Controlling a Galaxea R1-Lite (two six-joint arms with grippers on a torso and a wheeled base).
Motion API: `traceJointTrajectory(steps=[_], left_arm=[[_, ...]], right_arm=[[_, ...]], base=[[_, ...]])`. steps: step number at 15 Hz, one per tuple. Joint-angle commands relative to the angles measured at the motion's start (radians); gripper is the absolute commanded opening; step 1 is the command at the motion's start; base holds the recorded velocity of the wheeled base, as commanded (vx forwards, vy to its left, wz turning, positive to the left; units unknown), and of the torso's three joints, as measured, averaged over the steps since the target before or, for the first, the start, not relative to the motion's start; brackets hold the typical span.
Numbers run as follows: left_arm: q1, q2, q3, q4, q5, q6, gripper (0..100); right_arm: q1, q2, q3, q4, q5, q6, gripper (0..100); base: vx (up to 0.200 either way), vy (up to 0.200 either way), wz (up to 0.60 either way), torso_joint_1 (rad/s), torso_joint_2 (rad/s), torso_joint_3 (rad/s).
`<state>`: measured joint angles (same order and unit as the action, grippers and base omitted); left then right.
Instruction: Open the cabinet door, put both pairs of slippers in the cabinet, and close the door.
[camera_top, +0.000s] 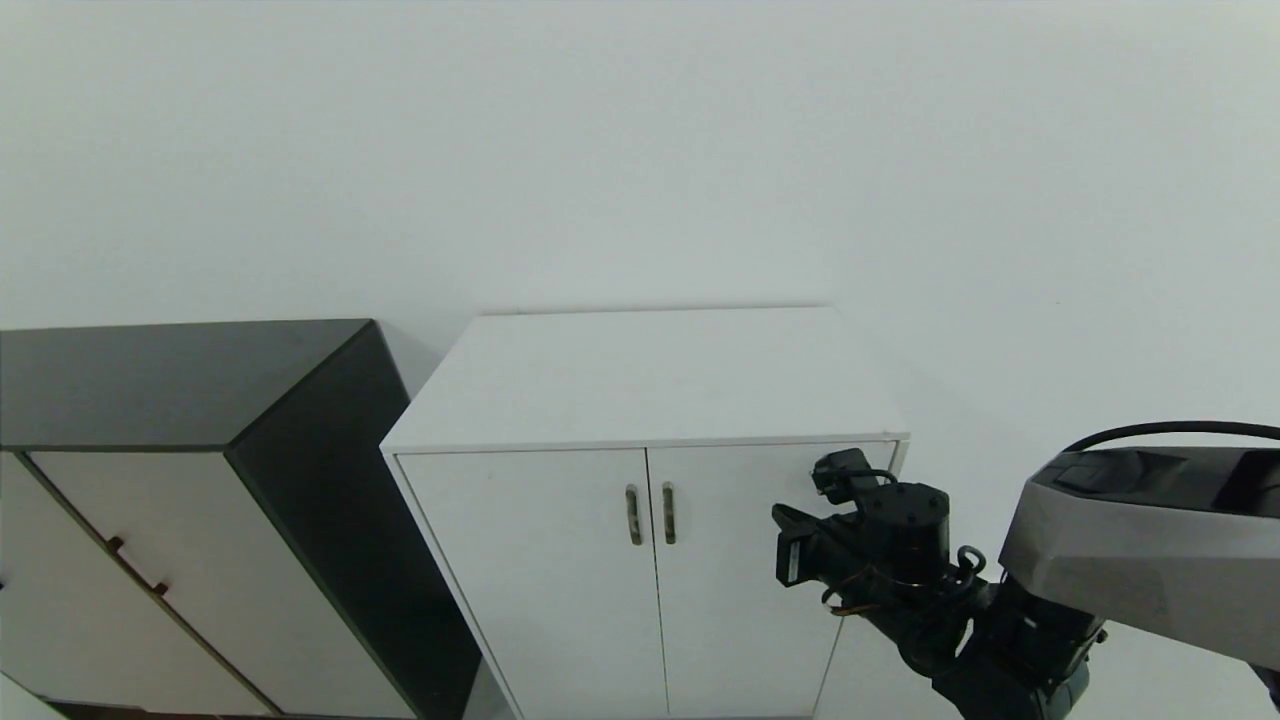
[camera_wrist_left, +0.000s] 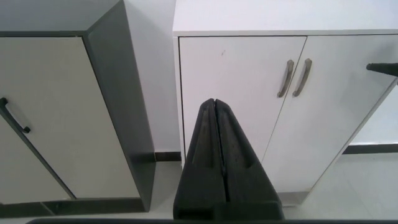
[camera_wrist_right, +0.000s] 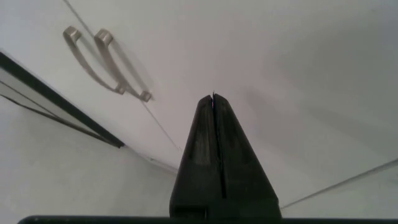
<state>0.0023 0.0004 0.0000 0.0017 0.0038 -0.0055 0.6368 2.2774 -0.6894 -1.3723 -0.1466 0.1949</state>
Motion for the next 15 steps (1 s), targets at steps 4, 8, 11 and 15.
traceJointTrajectory(steps=[4, 8, 11, 15], left_arm=[[0.001, 0.001, 0.000, 0.000, 0.001, -0.002, 0], [0.001, 0.001, 0.000, 0.000, 0.001, -0.002, 0], [0.001, 0.001, 0.000, 0.000, 0.002, -0.004, 0], [0.001, 0.001, 0.000, 0.000, 0.002, -0.005, 0]], right_arm=[[0.018, -0.227, 0.180, -0.001, -0.097, -0.005, 0], [0.000, -0.349, 0.372, -0.004, -0.238, -0.009, 0], [-0.046, -0.394, 0.418, 0.001, -0.352, -0.011, 0], [-0.181, -0.487, 0.580, -0.002, -0.524, -0.015, 0]], base=[[0.000, 0.000, 0.00, 0.000, 0.00, 0.000], [0.000, 0.000, 0.00, 0.000, 0.00, 0.000], [0.000, 0.000, 0.00, 0.000, 0.00, 0.000], [0.000, 0.000, 0.00, 0.000, 0.00, 0.000]])
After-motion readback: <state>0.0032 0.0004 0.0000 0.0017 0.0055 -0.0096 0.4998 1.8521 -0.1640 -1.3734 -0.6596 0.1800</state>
